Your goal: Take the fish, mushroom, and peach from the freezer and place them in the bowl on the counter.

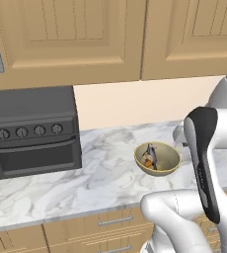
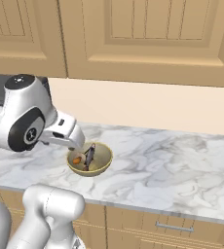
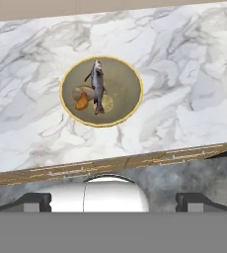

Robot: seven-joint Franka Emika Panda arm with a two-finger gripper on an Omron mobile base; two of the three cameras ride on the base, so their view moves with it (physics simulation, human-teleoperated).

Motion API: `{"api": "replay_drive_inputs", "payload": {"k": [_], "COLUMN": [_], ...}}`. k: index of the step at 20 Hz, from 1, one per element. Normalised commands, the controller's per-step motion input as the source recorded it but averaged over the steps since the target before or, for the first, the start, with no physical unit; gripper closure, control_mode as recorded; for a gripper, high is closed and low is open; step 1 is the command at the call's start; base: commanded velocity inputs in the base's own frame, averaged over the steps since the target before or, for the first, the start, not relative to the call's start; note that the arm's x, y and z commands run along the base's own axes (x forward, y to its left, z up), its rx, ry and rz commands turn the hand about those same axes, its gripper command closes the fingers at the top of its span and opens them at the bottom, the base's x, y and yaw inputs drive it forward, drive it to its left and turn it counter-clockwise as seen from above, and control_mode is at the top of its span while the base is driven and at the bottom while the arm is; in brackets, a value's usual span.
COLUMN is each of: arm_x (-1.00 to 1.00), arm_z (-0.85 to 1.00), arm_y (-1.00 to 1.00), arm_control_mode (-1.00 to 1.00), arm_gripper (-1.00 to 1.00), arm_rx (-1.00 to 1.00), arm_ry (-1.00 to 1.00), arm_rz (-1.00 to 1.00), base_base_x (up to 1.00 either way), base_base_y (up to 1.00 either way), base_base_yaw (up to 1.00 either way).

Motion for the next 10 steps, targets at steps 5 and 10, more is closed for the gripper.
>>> {"api": "replay_drive_inputs", "payload": {"k": [5,10], "arm_x": [-0.54,-0.26], "arm_z": [0.33,0.04], "arm_y": [0.00,0.00], "arm_control_mode": [-1.00,-1.00], "arm_gripper": [-1.00,-1.00], "arm_rx": [-0.05,-0.01], "arm_ry": [-0.05,0.00], "arm_rz": [0.00,0.00], "base_base_x": [0.00,0.00], "base_base_y": [0.00,0.00], "base_base_yaw": [0.00,0.00]}}
